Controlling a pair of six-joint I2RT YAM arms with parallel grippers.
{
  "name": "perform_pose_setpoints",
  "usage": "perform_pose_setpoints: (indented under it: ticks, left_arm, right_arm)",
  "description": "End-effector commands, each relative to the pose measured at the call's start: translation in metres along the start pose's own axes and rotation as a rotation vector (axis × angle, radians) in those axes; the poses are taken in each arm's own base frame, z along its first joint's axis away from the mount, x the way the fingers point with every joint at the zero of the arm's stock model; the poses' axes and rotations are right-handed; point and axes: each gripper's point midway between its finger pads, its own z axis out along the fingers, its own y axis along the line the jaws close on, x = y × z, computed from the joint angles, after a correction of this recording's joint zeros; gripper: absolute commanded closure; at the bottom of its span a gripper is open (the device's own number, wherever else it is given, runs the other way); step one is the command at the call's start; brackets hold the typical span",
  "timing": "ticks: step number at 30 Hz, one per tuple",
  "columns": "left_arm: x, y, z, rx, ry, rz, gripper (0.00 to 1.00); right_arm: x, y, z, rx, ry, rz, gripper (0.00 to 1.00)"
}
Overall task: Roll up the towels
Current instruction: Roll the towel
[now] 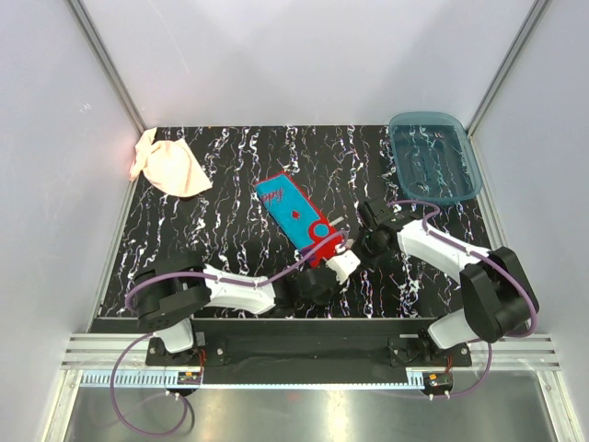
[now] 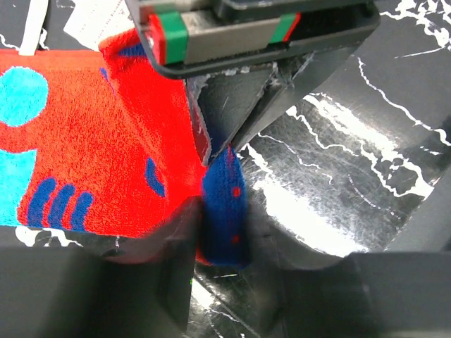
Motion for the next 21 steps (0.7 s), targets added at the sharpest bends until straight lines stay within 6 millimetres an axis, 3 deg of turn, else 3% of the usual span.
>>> perform_pose_setpoints:
  ticks: [1, 3, 6, 7, 8, 10, 11, 13, 14, 16, 17, 21]
  left_arm:
    - [-0.03, -0.01, 0.005, 0.034, -0.094, -0.026, 0.8]
    - [-0.029, -0.009, 0.005, 0.037, -0.093, -0.027, 0.94]
    - [-0.028, -0.012, 0.004, 0.08, -0.081, -0.05, 1.0]
    - [-0.026, -0.019, 0.003, 0.137, -0.066, -0.07, 1.0]
    - [-0.027, -0.015, 0.003, 0.153, -0.064, -0.096, 1.0]
    - [-0.022, -0.021, 0.0, 0.236, -0.044, -0.156, 1.0]
    - [-0.026, -0.007, -0.002, 0.289, -0.051, -0.252, 1.0]
    - [-0.024, -0.01, -0.005, 0.336, -0.046, -0.283, 1.0]
    - [-0.026, 0.0, -0.003, 0.34, -0.049, -0.32, 1.0]
    - [-0.019, -0.001, -0.002, 0.408, -0.01, -0.394, 1.0]
    - [-0.024, 0.011, 0.0, 0.417, -0.029, -0.431, 1.0]
    - [-0.016, 0.021, 0.005, 0.432, 0.0, -0.502, 1.0]
  right_arm:
    - [0.003, 0.008, -0.012, -0.038, 0.005, -0.018, 1.0]
    - [0.004, 0.007, -0.013, -0.039, 0.008, -0.016, 1.0]
    - [0.005, 0.006, -0.014, -0.04, 0.004, -0.017, 0.96]
    - [0.004, 0.006, -0.015, -0.04, 0.001, -0.016, 0.9]
    - [0.003, 0.006, -0.017, -0.04, -0.012, -0.017, 0.76]
    - [0.001, 0.005, -0.021, -0.03, -0.028, -0.019, 0.66]
    - [-0.008, 0.008, -0.033, -0.019, -0.088, -0.036, 0.47]
    - [-0.008, 0.005, -0.036, -0.007, -0.094, -0.04, 0.39]
    - [-0.013, 0.008, -0.041, -0.005, -0.116, -0.045, 0.36]
    - [-0.014, 0.006, -0.048, 0.002, -0.136, -0.051, 0.29]
    - [-0.017, 0.009, -0.053, -0.005, -0.16, -0.059, 0.28]
    - [-0.022, 0.015, -0.068, -0.048, -0.222, -0.075, 0.24]
